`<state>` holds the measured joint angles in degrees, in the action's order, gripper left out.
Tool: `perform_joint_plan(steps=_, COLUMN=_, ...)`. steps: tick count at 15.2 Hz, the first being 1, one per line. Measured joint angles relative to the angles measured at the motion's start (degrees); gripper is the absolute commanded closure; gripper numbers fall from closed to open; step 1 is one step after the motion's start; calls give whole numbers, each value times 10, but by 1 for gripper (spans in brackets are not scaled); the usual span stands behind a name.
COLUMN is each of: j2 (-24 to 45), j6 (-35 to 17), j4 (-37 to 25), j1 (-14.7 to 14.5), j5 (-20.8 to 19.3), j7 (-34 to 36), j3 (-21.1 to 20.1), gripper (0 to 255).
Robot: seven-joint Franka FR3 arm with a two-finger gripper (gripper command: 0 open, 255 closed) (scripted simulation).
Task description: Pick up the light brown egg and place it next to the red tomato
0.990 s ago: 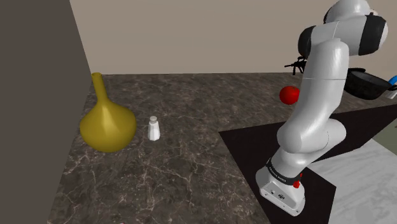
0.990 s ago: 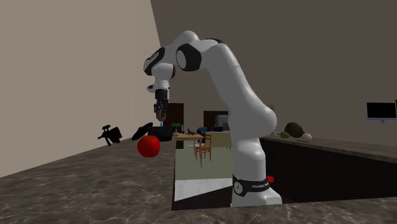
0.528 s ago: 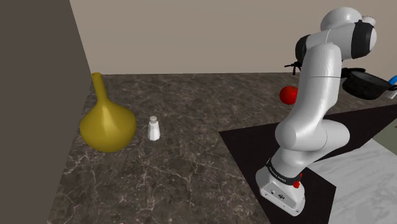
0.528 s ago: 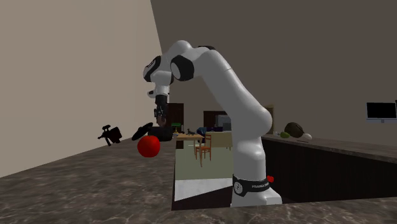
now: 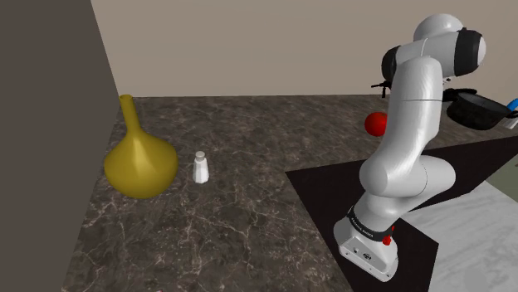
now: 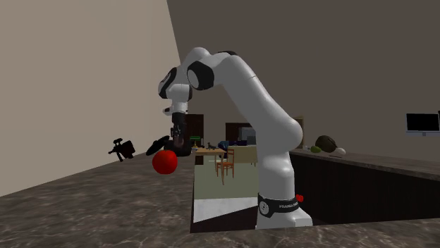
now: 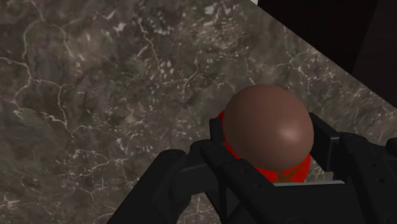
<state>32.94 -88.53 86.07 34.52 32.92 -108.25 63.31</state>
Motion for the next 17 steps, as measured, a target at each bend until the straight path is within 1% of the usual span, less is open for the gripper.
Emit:
perform_joint_plan(steps=8, j2=15, j6=-49, j4=44, j1=-5, j5=15, j7=-15, j3=-10, gripper=255)
perform_joint_plan(steps=17, j2=41, j6=-99, j4=82, j1=-1, j5=38, j7=-34, j3=-28, gripper=255)
